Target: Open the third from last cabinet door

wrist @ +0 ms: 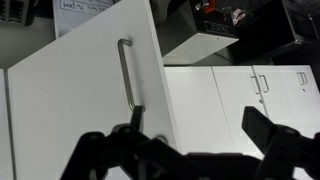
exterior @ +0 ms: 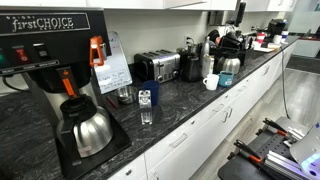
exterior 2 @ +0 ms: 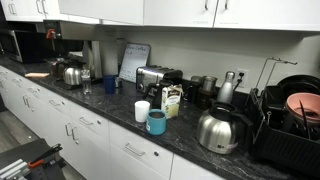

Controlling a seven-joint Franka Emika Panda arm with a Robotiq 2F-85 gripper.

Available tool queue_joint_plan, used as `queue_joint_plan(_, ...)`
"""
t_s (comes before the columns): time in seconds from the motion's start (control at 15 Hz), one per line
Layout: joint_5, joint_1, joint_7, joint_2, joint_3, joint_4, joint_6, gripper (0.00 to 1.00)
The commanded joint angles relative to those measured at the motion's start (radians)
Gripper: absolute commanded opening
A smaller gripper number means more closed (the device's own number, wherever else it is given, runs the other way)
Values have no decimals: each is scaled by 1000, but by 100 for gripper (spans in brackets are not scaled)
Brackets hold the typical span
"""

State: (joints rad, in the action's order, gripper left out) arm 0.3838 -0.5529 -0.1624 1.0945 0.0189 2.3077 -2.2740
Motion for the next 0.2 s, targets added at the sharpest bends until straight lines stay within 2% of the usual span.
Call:
queue_joint_plan(0.0,24,23,-17,-2,8,-4,8,100)
queue_joint_plan(0.13,24,23,-17,-2,8,-4,8,100)
